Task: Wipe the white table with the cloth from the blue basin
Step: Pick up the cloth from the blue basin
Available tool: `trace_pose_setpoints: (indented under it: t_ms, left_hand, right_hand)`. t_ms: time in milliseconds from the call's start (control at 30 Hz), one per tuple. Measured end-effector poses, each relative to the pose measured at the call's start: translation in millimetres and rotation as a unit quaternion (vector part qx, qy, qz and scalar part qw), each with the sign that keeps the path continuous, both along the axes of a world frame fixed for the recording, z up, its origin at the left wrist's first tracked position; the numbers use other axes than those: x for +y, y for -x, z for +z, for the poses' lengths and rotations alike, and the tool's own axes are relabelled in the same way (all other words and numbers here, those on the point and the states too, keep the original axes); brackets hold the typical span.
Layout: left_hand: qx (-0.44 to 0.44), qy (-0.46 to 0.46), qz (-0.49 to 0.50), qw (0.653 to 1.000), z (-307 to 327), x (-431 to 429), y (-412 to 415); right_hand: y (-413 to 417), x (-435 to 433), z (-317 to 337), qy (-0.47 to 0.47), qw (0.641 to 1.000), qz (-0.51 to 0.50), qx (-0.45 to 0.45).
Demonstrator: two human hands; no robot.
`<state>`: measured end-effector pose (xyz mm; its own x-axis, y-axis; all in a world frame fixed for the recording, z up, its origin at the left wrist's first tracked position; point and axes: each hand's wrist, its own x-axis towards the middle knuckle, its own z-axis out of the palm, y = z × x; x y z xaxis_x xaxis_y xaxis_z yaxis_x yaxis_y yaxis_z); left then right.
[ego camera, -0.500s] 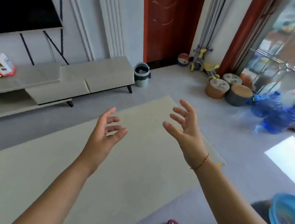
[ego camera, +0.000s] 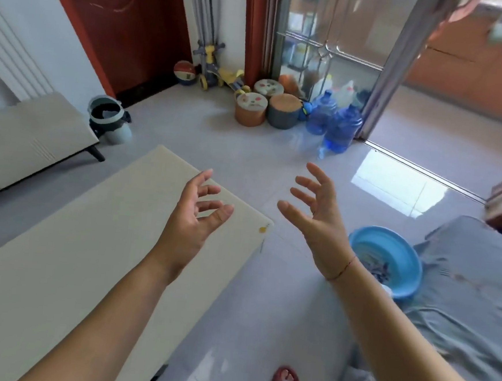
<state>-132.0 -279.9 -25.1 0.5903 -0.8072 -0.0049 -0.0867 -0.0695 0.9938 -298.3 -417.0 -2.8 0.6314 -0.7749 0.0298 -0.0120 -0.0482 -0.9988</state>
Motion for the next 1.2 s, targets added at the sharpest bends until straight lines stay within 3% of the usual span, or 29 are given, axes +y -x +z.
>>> trace_pose_setpoints:
  t_ms: [333, 767, 1000, 1200]
  left_hand:
    - [0.01, -0.041, -0.109, 0.993, -28, -153, 123]
    - [0.012, -0.127, -0.271, 0.954, -102, -329, 190]
    - [0.036, -0.179, -0.335, 0.924, -197, -419, 224]
    - [0.05, -0.263, -0.314, 0.911, -310, -454, 265]
  right_hand:
    - [146, -118, -37, -0.012, 0.992, -0.122, 0.014]
    - [238, -224, -124, -0.1, 0.946, -0.307, 0.031]
    - [267, -279, -220, -0.149, 0.914, -0.374, 0.044]
    - [288, -308, -335, -0.216, 0.888, -0.4, 0.074]
